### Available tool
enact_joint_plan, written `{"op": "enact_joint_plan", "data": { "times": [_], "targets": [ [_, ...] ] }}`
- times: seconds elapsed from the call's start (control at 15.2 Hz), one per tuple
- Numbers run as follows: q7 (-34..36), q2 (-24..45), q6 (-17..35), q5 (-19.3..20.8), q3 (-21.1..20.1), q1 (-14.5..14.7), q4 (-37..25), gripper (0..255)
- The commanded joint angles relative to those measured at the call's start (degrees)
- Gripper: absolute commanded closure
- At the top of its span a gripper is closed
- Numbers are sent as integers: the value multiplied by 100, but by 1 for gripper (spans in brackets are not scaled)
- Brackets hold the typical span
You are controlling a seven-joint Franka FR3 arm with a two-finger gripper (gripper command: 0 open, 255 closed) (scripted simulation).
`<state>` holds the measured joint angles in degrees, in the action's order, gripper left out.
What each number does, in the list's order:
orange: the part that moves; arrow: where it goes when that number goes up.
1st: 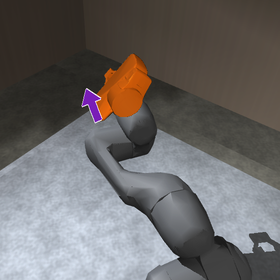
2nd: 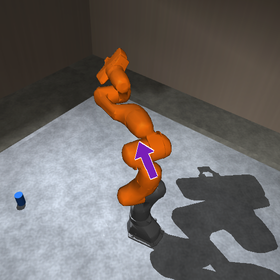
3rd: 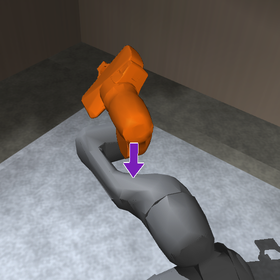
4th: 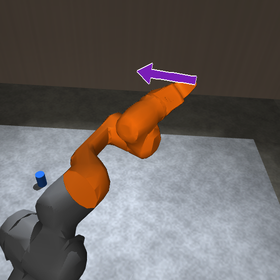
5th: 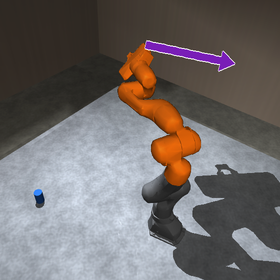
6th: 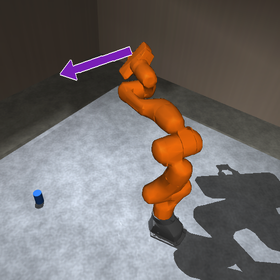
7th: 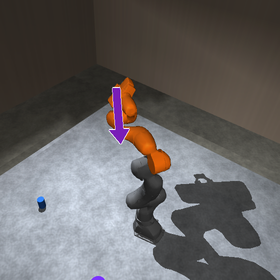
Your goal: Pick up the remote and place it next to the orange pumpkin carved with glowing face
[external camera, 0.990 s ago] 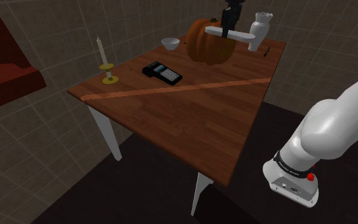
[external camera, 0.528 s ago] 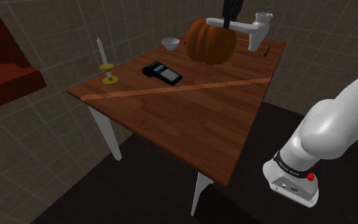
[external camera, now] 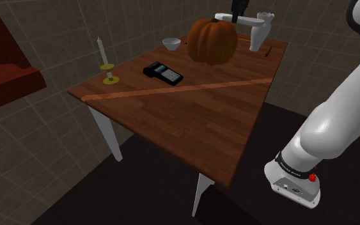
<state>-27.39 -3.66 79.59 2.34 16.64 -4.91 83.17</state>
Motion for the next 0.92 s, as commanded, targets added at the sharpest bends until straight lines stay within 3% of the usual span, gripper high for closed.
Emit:
{"op": "enact_joint_plan", "data": {
  "times": [0.0,0.26,0.86],
  "targets": [
    [-325,319,-51,-88,181,-145,-369,255],
    [-948,1069,-244,-369,497,-525,-1276,255],
    [-837,655,613,-210,435,-431,-32,255]
  ]
}}
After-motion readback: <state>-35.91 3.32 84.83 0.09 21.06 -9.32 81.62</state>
